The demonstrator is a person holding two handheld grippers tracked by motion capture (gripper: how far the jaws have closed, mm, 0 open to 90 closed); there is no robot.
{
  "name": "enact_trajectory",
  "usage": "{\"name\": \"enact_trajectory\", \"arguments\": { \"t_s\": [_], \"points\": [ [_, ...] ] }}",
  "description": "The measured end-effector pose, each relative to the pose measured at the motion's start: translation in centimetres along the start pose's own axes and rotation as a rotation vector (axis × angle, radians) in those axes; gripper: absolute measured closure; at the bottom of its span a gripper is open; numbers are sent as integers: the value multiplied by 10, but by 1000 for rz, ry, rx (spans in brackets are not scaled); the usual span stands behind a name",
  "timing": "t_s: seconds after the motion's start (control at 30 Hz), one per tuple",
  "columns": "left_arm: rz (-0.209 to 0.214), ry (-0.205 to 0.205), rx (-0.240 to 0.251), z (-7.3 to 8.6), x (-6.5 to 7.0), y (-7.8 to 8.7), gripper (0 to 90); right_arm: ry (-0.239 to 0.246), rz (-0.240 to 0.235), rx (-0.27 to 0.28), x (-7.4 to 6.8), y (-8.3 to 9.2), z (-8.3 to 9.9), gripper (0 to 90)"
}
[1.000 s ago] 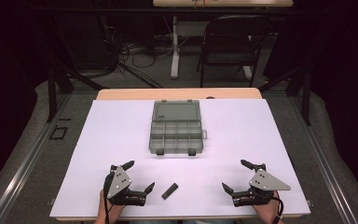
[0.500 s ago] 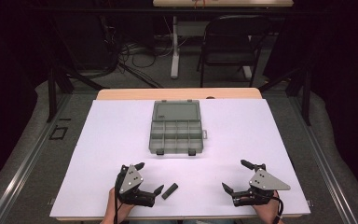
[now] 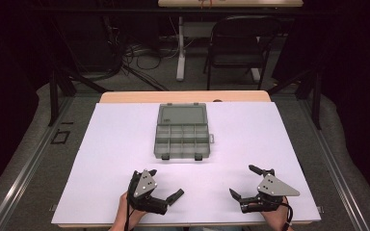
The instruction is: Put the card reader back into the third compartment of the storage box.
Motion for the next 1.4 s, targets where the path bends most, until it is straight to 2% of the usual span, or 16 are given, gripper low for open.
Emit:
{"name": "enact_trajectory", "arguments": {
  "t_s": [0.47, 0.6, 0.67, 0.73, 0.87, 1.1, 1.4],
  "points": [
    [-15, -46, -54, 6, 19, -4, 9, -4, -8, -3, 0, 0, 1, 0],
    [-14, -55, -62, 9, 25, -5, 71, -2, -8, -3, 0, 0, 1, 0],
    [-9, -57, -69, 10, 28, -4, 154, -4, -9, -1, 0, 0, 1, 0],
    [-1, -68, -78, 12, 31, -5, 171, -5, -8, -2, 0, 0, 1, 0],
    [9, -67, -98, 15, 34, -6, 326, -2, -7, -4, 0, 0, 1, 0],
    [21, -57, -132, 21, 38, -8, 504, -2, -10, -12, 0, 0, 2, 0],
    [25, -17, -159, 26, 40, -12, 598, -1, -10, -13, 0, 0, 3, 0]
  ]
}}
Point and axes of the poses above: each handheld gripper's, and its own axes: y roughly backward along the jaws, z roughly out of its underside, x roughly to its right, the point moved 10 cm from there along -y, roughly forward along the jaws, and after that the axes turned 9 degrees about -z, right-handed, at the moved point
